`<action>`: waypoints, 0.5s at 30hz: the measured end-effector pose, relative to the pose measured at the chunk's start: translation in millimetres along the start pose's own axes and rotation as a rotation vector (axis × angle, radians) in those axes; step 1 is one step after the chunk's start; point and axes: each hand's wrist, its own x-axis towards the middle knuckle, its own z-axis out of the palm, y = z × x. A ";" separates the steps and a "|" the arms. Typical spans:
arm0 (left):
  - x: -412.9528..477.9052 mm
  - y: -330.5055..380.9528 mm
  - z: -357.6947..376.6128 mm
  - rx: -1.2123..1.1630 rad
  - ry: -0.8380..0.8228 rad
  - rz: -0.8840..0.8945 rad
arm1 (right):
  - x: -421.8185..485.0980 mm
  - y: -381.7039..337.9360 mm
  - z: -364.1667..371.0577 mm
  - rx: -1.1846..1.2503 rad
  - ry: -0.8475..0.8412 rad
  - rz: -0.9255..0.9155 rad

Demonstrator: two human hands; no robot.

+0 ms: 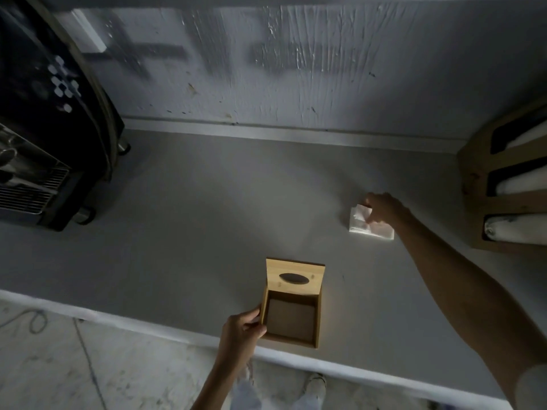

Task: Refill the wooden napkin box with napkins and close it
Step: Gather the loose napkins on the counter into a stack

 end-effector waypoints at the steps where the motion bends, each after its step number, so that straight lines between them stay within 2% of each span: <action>1: -0.1 0.5 -0.7 -0.008 -0.005 -0.001 | -4.3 -0.6 4.7 -0.011 -0.010 0.009; 6: 0.7 1.1 0.2 -0.056 -0.009 -0.007 | -40.9 -8.9 50.5 0.025 -0.036 -0.004; 11: -0.7 -2.7 5.4 -0.255 0.067 -0.110 | -131.2 -30.2 121.7 0.084 0.005 -0.042; 13: -9.1 -10.3 14.2 -0.547 0.150 -0.161 | -171.9 -31.3 148.4 0.112 0.036 -0.053; 15: -16.8 -18.0 24.9 -0.821 0.275 -0.232 | -205.0 -26.0 172.7 0.252 0.055 -0.050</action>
